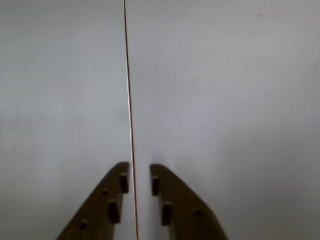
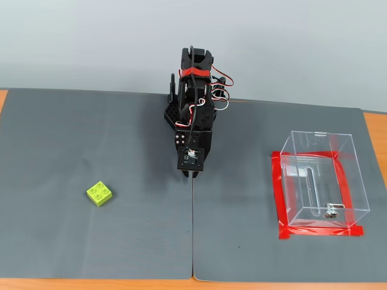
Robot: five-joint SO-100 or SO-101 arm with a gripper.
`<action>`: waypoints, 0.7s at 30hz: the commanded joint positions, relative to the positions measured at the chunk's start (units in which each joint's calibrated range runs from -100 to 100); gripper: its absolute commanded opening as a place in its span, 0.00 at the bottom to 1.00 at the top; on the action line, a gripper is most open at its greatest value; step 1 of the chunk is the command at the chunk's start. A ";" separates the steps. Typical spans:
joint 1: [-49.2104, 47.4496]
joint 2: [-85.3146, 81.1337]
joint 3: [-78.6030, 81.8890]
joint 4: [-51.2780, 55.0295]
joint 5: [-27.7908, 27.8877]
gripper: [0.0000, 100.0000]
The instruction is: Pick the green lego block and place it into the transparent box
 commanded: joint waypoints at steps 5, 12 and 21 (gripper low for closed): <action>0.43 0.08 -2.19 0.14 -0.06 0.05; -0.02 0.08 -2.19 0.14 0.31 0.05; -0.24 0.76 -2.82 0.14 0.05 0.05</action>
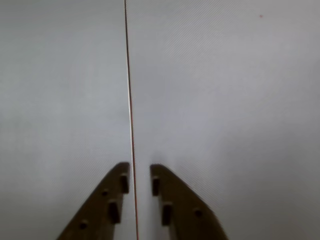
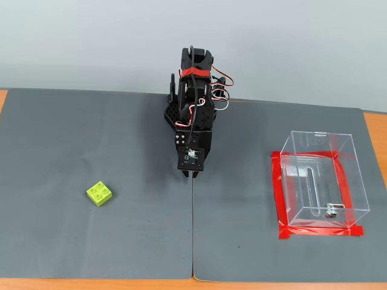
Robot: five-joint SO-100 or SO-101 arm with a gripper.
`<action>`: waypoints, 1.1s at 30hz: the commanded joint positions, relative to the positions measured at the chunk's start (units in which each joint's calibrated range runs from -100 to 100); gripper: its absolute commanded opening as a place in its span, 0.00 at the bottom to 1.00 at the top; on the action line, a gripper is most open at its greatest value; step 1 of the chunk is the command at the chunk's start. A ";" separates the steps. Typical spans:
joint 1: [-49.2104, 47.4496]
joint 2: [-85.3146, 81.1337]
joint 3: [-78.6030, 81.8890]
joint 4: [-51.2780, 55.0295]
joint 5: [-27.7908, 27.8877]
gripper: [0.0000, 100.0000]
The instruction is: Pick the green lego block and place it into the transparent box
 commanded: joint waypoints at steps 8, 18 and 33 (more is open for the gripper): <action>-0.62 12.80 -14.13 0.40 0.00 0.05; 1.62 29.67 -30.77 0.75 -0.15 0.05; 25.49 50.36 -48.59 0.23 0.27 0.05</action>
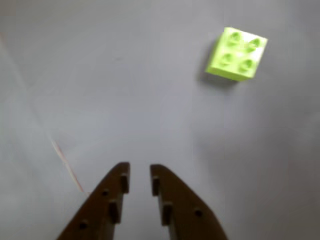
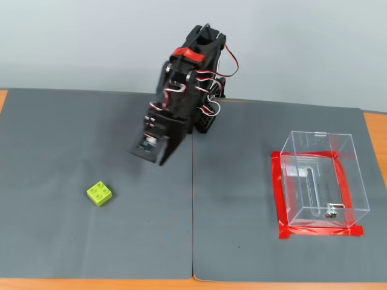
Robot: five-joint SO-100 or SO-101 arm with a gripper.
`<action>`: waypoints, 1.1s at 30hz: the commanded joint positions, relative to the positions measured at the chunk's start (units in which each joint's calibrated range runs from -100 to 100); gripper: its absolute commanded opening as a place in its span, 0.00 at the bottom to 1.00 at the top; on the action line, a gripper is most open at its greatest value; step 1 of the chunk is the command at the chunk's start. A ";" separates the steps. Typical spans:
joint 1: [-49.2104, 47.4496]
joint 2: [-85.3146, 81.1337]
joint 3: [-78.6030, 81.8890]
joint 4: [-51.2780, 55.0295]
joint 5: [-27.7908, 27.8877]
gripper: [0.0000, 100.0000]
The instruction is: Pick the green lego block and place it into the transparent box
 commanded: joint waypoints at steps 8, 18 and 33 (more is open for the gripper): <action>12.03 16.18 -19.59 -0.03 0.11 0.06; 14.56 29.74 -31.26 -0.29 0.27 0.06; 12.55 41.87 -33.89 -4.54 0.32 0.06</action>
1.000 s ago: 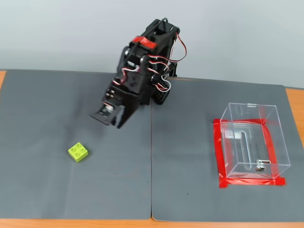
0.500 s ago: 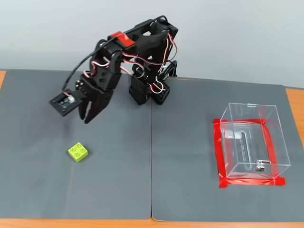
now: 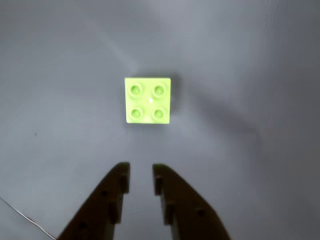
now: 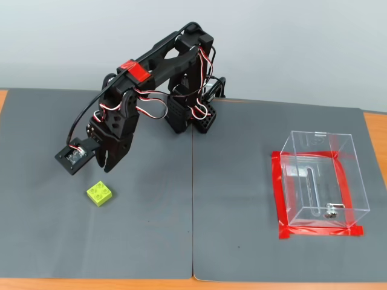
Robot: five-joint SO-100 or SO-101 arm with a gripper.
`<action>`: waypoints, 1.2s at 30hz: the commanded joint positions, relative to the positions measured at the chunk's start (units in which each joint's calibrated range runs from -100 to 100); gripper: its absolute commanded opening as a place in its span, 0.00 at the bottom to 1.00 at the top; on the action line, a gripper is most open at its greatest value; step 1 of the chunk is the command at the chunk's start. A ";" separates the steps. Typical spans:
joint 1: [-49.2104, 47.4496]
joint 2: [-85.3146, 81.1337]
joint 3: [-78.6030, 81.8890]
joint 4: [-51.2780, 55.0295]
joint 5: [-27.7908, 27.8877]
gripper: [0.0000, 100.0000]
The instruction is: Pick the green lego block and place it into the transparent box
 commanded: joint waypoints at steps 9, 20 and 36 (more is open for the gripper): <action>-2.06 2.87 -0.92 -5.50 -0.35 0.21; -4.89 4.31 6.86 -15.83 1.63 0.28; -3.63 14.65 6.41 -22.25 2.10 0.28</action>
